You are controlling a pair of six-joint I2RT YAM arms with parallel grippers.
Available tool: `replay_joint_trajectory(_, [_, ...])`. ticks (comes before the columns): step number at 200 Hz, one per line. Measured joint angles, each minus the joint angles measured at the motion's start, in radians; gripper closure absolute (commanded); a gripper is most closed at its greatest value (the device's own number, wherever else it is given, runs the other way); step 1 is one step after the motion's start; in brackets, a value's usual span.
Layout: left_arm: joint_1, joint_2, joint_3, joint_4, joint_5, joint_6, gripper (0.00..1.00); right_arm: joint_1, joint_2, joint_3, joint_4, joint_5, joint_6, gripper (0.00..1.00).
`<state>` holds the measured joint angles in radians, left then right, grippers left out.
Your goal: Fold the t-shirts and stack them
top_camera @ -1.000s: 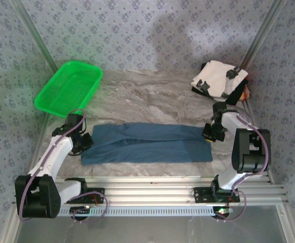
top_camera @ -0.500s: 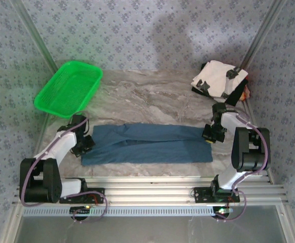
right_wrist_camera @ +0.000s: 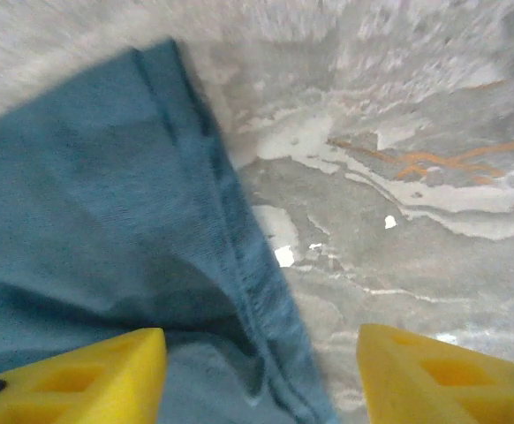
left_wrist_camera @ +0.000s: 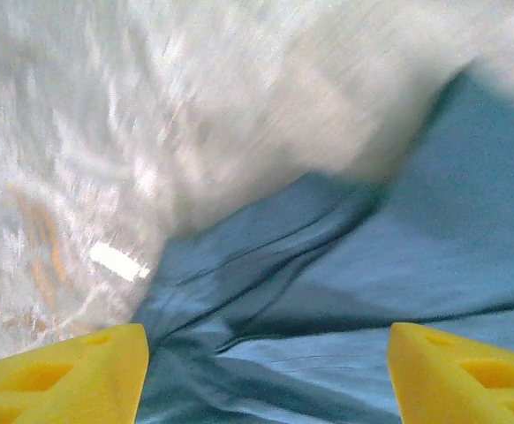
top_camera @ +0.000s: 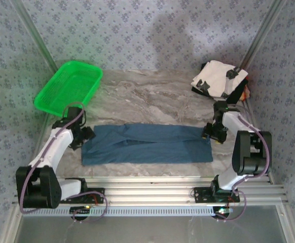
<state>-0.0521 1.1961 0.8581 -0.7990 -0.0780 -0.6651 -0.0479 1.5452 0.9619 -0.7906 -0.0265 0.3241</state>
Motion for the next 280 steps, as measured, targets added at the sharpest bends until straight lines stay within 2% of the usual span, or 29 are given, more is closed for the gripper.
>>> replay_joint_trajectory(11, [0.0, -0.01, 0.051, 0.015, 0.008, 0.002, 0.2, 0.0, -0.028, 0.027, -0.014, -0.01, -0.009, 0.24])
replay_joint_trajectory(26, [0.001, 0.015, 0.105, 0.05, 0.045, 0.014, 0.21, -0.002, -0.049, 0.064, -0.018, -0.035, -0.014, 0.23])
replay_joint_trajectory(53, [0.002, 0.178, 0.173, 0.103, 0.108, 0.055, 0.27, -0.021, -0.02, 0.109, -0.018, -0.099, -0.048, 0.23])
replay_joint_trajectory(108, [0.024, 0.443, 0.222, 0.176, 0.168, 0.13, 0.37, -0.062, 0.15, 0.138, 0.032, -0.195, -0.097, 0.26])
replay_joint_trajectory(175, [0.024, 0.57, 0.279, 0.227, 0.196, 0.161, 0.44, -0.056, 0.262, 0.172, 0.074, -0.233, -0.104, 0.3])
replay_joint_trajectory(193, [0.024, 0.587, 0.279, 0.233, 0.217, 0.168, 0.52, -0.053, 0.274, 0.182, 0.072, -0.227, -0.103, 0.33])
replay_joint_trajectory(219, [0.025, 0.611, 0.279, 0.246, 0.243, 0.18, 0.8, -0.055, 0.286, 0.193, 0.06, -0.207, -0.098, 0.47])
replay_joint_trajectory(228, [0.027, 0.616, 0.279, 0.248, 0.246, 0.176, 0.86, -0.057, 0.293, 0.199, 0.053, -0.196, -0.1, 0.57])
replay_joint_trajectory(255, [0.038, 0.627, 0.283, 0.245, 0.243, 0.191, 0.92, -0.069, 0.311, 0.217, 0.023, -0.146, -0.096, 0.9])
replay_joint_trajectory(275, [0.046, 0.627, 0.306, 0.234, 0.242, 0.2, 0.94, -0.071, 0.328, 0.249, 0.032, -0.151, -0.096, 1.0])
replay_joint_trajectory(280, [0.047, 0.627, 0.312, 0.231, 0.242, 0.202, 0.94, -0.069, 0.332, 0.257, 0.042, -0.15, -0.096, 1.0])
